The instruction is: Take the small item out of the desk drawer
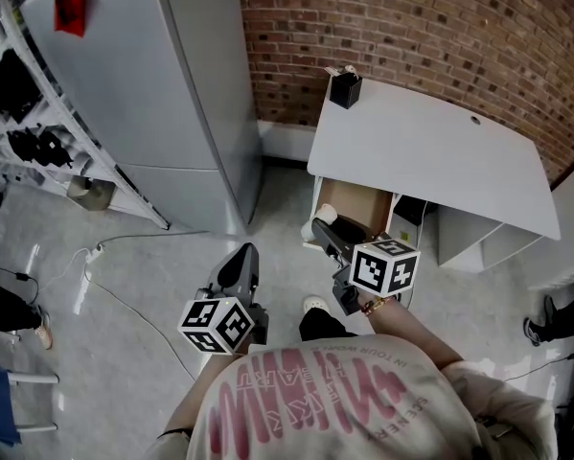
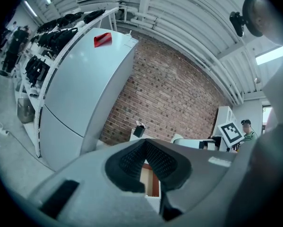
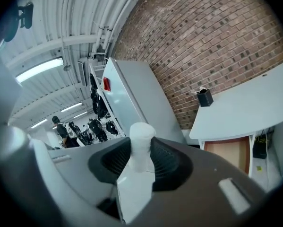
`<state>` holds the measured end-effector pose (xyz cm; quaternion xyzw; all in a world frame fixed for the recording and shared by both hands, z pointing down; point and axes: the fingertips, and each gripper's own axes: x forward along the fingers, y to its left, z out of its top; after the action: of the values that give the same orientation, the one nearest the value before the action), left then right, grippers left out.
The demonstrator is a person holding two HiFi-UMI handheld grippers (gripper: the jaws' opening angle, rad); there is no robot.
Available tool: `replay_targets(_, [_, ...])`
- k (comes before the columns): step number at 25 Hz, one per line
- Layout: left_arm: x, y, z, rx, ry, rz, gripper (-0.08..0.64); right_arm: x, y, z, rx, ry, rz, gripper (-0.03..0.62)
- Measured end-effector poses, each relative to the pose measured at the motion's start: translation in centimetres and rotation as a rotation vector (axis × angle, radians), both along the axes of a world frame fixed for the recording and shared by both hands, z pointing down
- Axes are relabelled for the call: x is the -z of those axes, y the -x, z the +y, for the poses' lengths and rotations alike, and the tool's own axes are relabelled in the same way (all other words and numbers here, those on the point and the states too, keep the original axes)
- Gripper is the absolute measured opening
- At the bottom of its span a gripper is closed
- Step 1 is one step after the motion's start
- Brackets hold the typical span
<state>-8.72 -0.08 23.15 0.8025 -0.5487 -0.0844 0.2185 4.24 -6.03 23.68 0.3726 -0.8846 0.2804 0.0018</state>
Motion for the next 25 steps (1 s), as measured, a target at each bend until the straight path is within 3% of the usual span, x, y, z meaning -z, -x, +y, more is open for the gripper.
replay_targets(25, [-2.0,0.9,1.9,-0.030,0.044,0.006,0.002,-3.1,2.1,1.8,0.023,0.029,0.098,0.140])
